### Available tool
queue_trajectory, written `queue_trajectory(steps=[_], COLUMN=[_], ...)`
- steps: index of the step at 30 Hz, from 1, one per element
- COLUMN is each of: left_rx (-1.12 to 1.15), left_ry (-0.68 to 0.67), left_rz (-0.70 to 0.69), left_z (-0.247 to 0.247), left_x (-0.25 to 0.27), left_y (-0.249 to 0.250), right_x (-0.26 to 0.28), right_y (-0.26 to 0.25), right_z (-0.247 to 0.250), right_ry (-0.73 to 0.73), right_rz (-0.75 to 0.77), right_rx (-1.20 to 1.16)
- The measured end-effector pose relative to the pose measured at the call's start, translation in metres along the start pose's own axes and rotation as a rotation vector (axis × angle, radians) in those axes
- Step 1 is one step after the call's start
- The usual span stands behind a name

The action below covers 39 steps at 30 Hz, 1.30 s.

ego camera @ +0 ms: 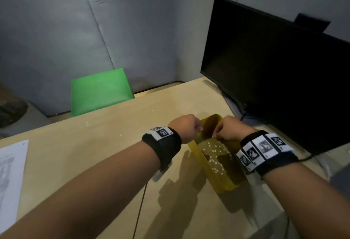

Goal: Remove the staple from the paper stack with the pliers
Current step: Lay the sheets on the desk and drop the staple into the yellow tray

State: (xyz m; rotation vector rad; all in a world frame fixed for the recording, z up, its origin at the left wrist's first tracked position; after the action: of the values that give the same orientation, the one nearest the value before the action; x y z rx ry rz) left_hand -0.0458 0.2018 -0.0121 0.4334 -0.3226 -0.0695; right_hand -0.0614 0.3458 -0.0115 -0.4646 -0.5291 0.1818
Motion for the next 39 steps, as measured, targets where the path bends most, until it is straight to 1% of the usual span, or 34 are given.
queue_trajectory(steps=[3,9,13,19,22,24,27,30,35,39], left_rx=[-0.131,-0.187,-0.201,-0.206,-0.220,-0.212,-0.178,-0.162,-0.162,-0.151], left_ry=[-0.033,-0.013,-0.001,-0.037,0.001,0.037,0.097,0.147,0.154,0.127], left_rz=[0.000,0.040,0.030,0.026,0.026,0.045,0.093,0.173,0.320,0.452], left_z=[-0.011,-0.017,-0.018,-0.024,-0.021,-0.015,0.002,0.022,0.044,0.049], left_x=[-0.005,-0.006,-0.006,-0.008,-0.006,-0.004,0.002,0.012,0.035,0.053], left_y=[0.012,0.023,0.026,0.021,0.013,0.004,-0.018,-0.053,-0.132,-0.191], right_x=[0.008,0.014,0.012,0.007,0.004,0.002,-0.005,-0.018,-0.043,-0.061], right_y=[0.019,0.033,0.032,0.032,0.023,0.008,-0.025,-0.066,-0.133,-0.167], right_z=[0.003,0.003,0.002,-0.002,-0.001,0.000,0.000,-0.005,-0.032,-0.061], right_ry=[0.029,0.061,0.075,0.054,0.080,0.093,0.085,0.083,0.047,-0.001], right_rz=[-0.024,0.003,0.044,0.035,0.056,0.095,0.155,0.206,0.319,0.352], right_rx=[0.027,0.014,-0.007,-0.008,-0.011,-0.021,-0.049,-0.030,0.020,0.066])
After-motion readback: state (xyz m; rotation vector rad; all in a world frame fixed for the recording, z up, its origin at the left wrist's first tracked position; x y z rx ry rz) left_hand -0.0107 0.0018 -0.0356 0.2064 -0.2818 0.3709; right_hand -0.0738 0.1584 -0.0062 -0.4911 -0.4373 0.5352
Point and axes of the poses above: each hand's wrist, its own x-axis away from the middle knuckle, its own z-axis out of the back of the hand, y = z × x, the point moved 5 cm from there along -x, towards the middle knuckle, and after that the axes turned 6 degrees about z, right-handed, at the moved point
